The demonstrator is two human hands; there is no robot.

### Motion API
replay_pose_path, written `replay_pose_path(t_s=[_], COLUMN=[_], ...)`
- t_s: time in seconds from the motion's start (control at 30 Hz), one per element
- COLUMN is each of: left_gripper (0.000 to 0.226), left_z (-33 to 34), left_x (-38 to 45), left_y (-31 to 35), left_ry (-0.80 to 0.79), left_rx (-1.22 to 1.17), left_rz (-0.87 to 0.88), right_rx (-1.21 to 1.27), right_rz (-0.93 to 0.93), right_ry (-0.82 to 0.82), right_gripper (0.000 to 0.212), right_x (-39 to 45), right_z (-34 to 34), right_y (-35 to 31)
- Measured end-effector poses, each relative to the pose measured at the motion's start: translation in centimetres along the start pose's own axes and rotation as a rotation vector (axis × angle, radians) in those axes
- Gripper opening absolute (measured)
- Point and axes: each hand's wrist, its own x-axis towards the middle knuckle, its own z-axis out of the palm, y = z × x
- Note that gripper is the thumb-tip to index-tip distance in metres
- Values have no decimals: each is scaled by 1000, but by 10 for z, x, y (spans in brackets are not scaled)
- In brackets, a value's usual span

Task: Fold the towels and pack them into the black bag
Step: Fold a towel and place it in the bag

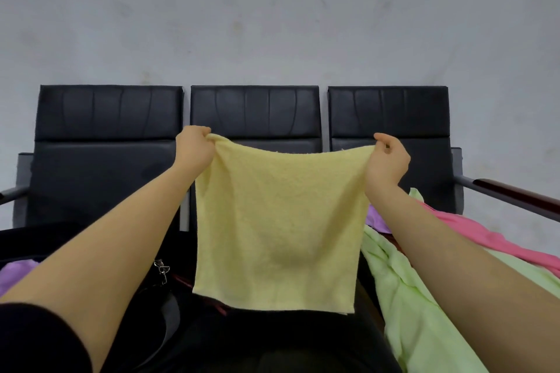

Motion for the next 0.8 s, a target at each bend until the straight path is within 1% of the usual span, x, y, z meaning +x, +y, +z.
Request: replay_pose_path(t_s=[0.07, 0.17, 0.27, 0.33, 0.4, 0.47, 0.53, 0.67, 0.8], left_gripper=[32, 28, 34, 39, 40, 40, 41, 45, 51], left_z=[1, 1, 2, 1, 1, 0, -2, -7, -10], left_x=[0, -2, -2, -2, -1, 0, 0, -2, -4], left_y=[-5, -10, -13, -13, -13, -12, -9, 2, 12], left_ry=[10, 13, 52, 92, 122, 142, 154, 199, 225], left_rx=[-6, 2, 18, 12, 5, 2, -20, -122, -205], left_rz=[-32, -57, -58, -65, -77, -96, -110, -128, -167], right_rx=[-68, -165, -282, -389, -453, -424, -311, -130, -85], right_rz=[10, 33, 45, -7, -90, -139, -123, -78, -51], right_ry=[3, -44, -150, -208, -217, -192, -160, -124, -86], right_gripper=[40, 49, 49, 50, 44, 35, 33, 40, 44], right_x=[-2, -3, -3, -4, -5, -5, -5, -7, -8], right_z=[1, 2, 4, 5, 7, 9, 9, 13, 15], right_y=[1, -1, -2, -2, -2, -4, -10, -18, -20])
